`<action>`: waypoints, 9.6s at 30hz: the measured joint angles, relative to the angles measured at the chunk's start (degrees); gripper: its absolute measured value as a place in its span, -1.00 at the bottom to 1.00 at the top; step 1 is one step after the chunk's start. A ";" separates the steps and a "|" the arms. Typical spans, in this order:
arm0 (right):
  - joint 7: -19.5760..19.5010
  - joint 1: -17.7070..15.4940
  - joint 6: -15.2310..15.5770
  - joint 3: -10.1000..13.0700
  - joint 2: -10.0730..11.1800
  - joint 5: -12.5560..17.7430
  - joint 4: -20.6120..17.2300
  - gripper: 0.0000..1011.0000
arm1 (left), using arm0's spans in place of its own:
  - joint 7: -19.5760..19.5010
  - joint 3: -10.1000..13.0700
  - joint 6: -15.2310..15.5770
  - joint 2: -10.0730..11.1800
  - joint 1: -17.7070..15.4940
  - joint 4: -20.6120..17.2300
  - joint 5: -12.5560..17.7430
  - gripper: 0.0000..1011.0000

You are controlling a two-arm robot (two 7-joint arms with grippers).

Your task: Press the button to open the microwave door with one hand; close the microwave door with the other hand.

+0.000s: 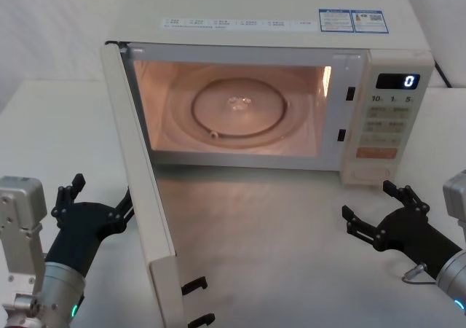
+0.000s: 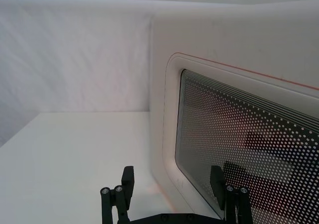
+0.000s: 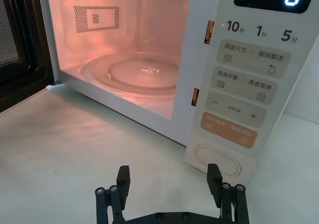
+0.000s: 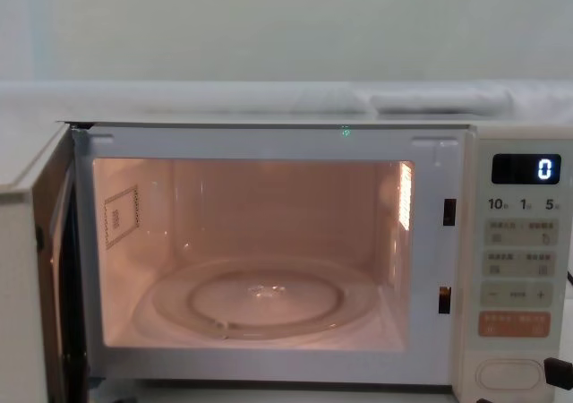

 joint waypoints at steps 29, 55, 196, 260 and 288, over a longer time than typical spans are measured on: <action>0.00 0.00 0.00 0.00 0.00 0.00 0.00 0.98 | 0.00 0.00 0.00 0.00 0.00 0.00 0.00 0.91; 0.00 0.00 0.00 0.00 0.00 0.00 0.00 0.98 | 0.00 0.00 0.00 0.00 0.00 0.00 0.00 -0.61; 0.00 -0.01 0.00 0.00 0.00 0.00 0.00 0.98 | -10.47 14.30 8.49 -0.86 -23.06 4.51 0.57 -1.00; -0.01 0.00 0.00 0.00 0.00 0.00 0.00 0.98 | -9.76 13.54 9.89 -5.49 -28.76 11.71 2.95 -1.00; 0.00 0.00 0.00 0.00 0.00 0.00 0.00 0.98 | -10.42 12.46 11.86 -5.14 -26.17 7.69 -0.66 -1.00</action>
